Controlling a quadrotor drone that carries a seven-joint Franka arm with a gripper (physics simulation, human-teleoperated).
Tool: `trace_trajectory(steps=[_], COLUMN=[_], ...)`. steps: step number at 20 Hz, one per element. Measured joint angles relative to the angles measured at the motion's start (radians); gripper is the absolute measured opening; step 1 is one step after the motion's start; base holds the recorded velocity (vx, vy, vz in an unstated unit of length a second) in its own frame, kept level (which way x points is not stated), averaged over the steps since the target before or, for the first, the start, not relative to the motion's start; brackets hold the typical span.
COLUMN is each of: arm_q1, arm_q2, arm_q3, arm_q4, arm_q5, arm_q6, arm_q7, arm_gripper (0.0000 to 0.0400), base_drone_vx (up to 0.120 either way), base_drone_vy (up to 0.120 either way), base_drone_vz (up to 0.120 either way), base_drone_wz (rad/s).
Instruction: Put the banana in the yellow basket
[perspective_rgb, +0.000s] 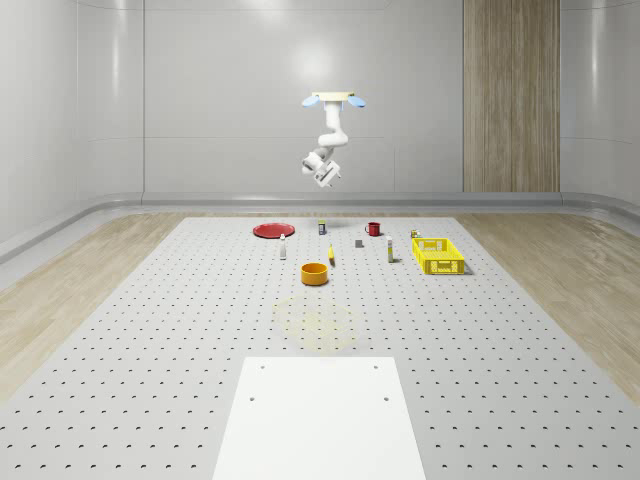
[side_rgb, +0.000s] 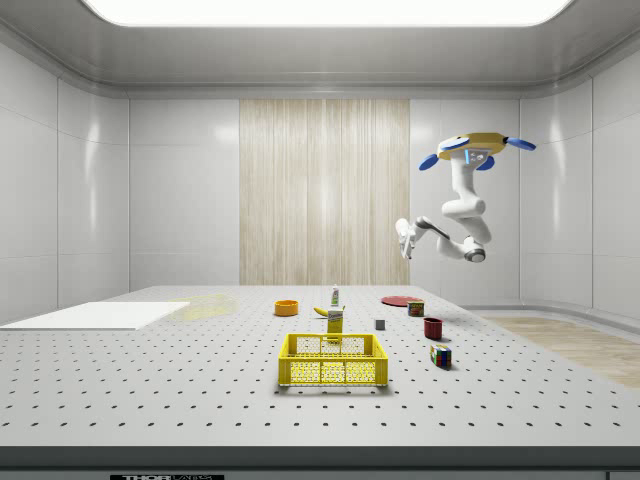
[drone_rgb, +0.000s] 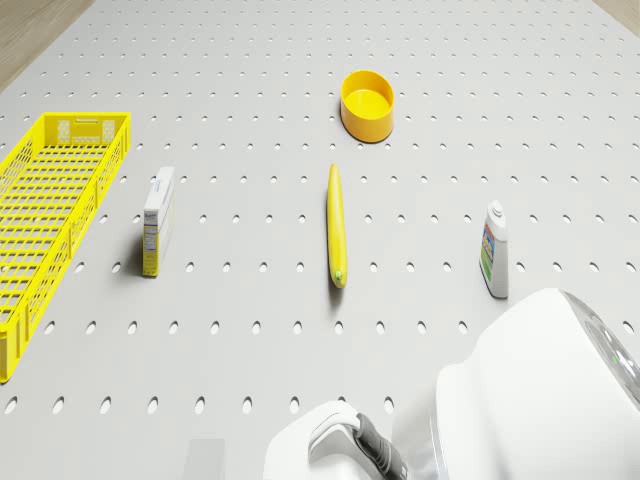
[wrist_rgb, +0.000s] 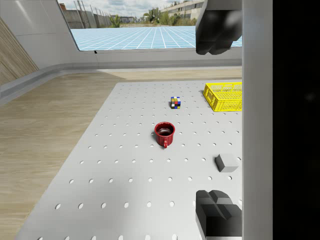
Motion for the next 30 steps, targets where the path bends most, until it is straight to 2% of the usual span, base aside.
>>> trace_trajectory(steps=[3, 6, 11, 16, 18, 24, 27, 30], arm_q1=[-0.154, -0.271, -0.388, -0.445, -0.458, -0.485, -0.494, -0.502], arm_q2=[-0.038, -0.072, -0.118, -0.154, -0.167, -0.202, -0.219, -0.235], arm_q3=[0.093, 0.154, 0.21, 0.239, 0.247, 0.265, 0.272, 0.278], arm_q4=[-0.074, -0.108, -0.127, -0.131, -0.131, -0.13, -0.129, -0.128], arm_q5=[-0.167, -0.258, -0.318, -0.329, -0.328, -0.317, -0.31, -0.302], arm_q6=[-0.071, -0.125, -0.17, -0.177, -0.174, -0.155, -0.142, -0.129], arm_q7=[0.11, 0.188, 0.265, 0.304, 0.314, 0.336, 0.343, 0.35], arm_gripper=[0.04, 0.04, 0.04, 0.04, 0.04, 0.04, 0.04, 0.04], base_drone_vx=[0.12, 0.12, 0.12, 0.12, 0.12, 0.12, 0.12, 0.12], base_drone_vy=[0.0, 0.0, 0.0, -0.072, 0.0, -0.007, -0.12, 0.0], base_drone_vz=[-0.12, -0.12, -0.12, -0.112, 0.0, 0.0, 0.0, -0.107], base_drone_wz=[0.0, 0.0, 0.0, 0.0, 0.0, 0.0, 0.0, 0.0])
